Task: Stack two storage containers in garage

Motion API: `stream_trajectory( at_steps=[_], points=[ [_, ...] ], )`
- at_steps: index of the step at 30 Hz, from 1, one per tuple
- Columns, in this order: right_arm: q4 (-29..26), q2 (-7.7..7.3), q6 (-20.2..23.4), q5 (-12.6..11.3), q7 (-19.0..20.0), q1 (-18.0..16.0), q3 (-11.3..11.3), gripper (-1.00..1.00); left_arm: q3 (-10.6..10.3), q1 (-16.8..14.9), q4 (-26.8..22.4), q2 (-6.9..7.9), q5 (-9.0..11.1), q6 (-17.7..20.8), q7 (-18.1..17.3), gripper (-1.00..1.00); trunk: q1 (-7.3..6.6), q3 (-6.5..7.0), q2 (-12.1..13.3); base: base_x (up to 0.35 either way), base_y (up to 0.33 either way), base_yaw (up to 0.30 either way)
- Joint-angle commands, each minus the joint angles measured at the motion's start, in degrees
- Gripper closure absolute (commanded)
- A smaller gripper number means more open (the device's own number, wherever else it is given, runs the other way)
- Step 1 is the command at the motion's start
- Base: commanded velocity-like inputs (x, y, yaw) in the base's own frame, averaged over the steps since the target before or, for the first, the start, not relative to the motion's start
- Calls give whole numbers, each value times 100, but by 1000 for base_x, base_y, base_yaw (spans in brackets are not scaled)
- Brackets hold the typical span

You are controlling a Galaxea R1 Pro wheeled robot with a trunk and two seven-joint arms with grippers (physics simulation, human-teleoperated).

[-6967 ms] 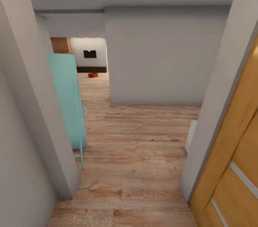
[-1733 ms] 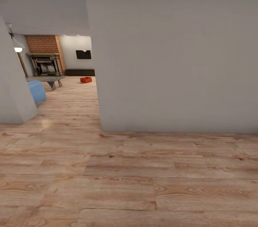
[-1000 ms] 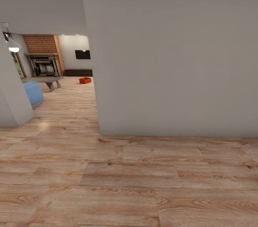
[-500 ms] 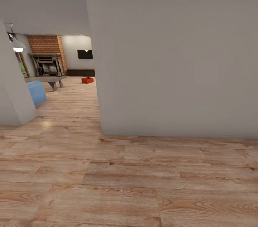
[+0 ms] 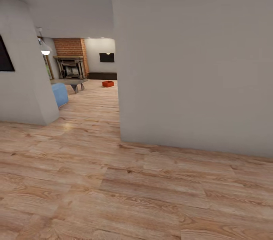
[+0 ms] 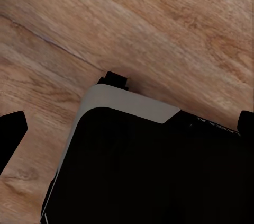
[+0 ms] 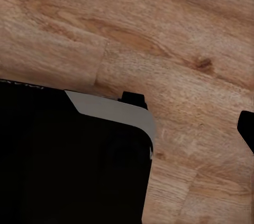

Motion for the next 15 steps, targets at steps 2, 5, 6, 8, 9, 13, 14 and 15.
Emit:
stream_trajectory(
  at_steps=[2, 5, 6, 8, 9, 13, 14, 15],
  points=[
    [18, 4, -34, -48, -16, -7, 48, -100, -14, -4, 0, -2, 28, -15, 16, -100, 0, -7, -5, 0, 0, 280],
    [18, 5, -34, -47, -20, -7, 48, -100, -11, -4, -3, -2, 28, -15, 16, -100, 0, -7, -5, 0, 0, 280],
    [18, 5, -34, -47, -20, -7, 48, -100, -10, -4, -4, -2, 28, -15, 16, -100, 0, -7, -5, 0, 0, 281],
    [18, 3, -35, -47, -21, -7, 48, -100, -9, -4, -5, -2, 28, -15, 16, -100, 0, -7, -5, 0, 0, 281],
    [18, 2, -38, -46, -22, -7, 48, -100, -9, -4, -5, -2, 28, -13, 16, -100, 0, -7, -5, 0, 0, 281],
    [18, 7, -41, -46, -22, -7, 48, -100, -9, -4, -6, -2, 28, -11, 16, -100, 0, -7, -5, 0, 0, 281],
    [18, 9, -41, -46, -22, -7, 48, -100, -9, -4, -6, -2, 28, -12, 16, -100, 0, -7, -5, 0, 0, 281],
    [18, 10, -42, -46, -22, -8, 48, -100, -9, -4, -6, -2, 28, -13, 16, -100, 0, -7, -5, 0, 0, 281]
  ],
)
